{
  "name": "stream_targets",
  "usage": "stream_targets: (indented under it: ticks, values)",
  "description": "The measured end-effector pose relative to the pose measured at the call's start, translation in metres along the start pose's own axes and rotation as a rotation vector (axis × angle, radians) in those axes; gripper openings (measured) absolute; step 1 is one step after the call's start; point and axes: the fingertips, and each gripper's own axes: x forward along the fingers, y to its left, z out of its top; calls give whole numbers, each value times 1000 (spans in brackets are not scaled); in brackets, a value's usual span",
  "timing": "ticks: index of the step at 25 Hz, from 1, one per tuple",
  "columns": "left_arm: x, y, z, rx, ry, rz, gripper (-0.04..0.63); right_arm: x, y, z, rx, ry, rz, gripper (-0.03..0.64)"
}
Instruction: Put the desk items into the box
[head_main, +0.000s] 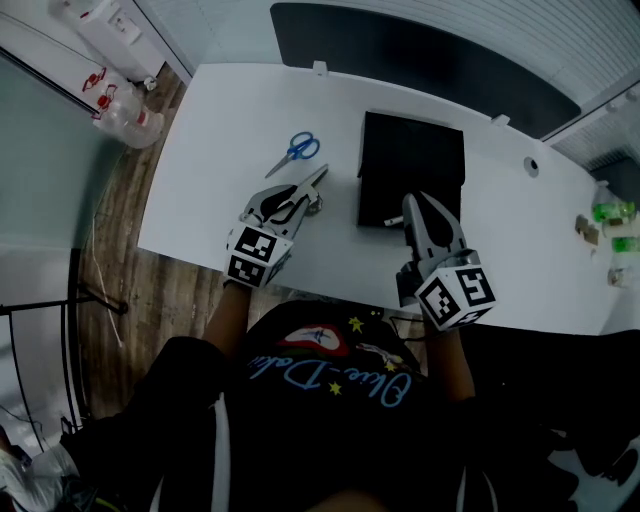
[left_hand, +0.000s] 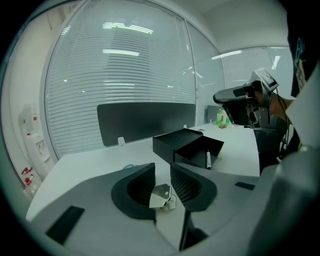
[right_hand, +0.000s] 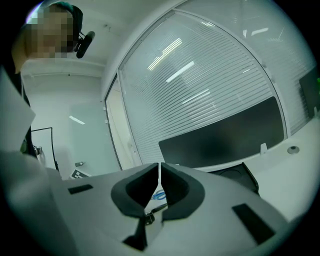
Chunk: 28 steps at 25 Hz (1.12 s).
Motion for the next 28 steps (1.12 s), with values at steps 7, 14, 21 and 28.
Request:
stream_targets:
  ticks: [7, 14, 21, 28]
  values:
    - [22, -8, -34, 52, 109, -54, 134, 3, 5, 8, -42, 11, -17, 21]
    - [43, -11, -62, 114, 187, -55, 158, 2, 8, 12, -61, 17, -26, 21]
    - [55, -8, -74, 177, 258, -27, 158, -3, 0, 16, -65, 21, -61, 21]
    - [63, -9, -77, 302, 284, 18, 114, -9, -5, 21, -65, -15, -87, 20]
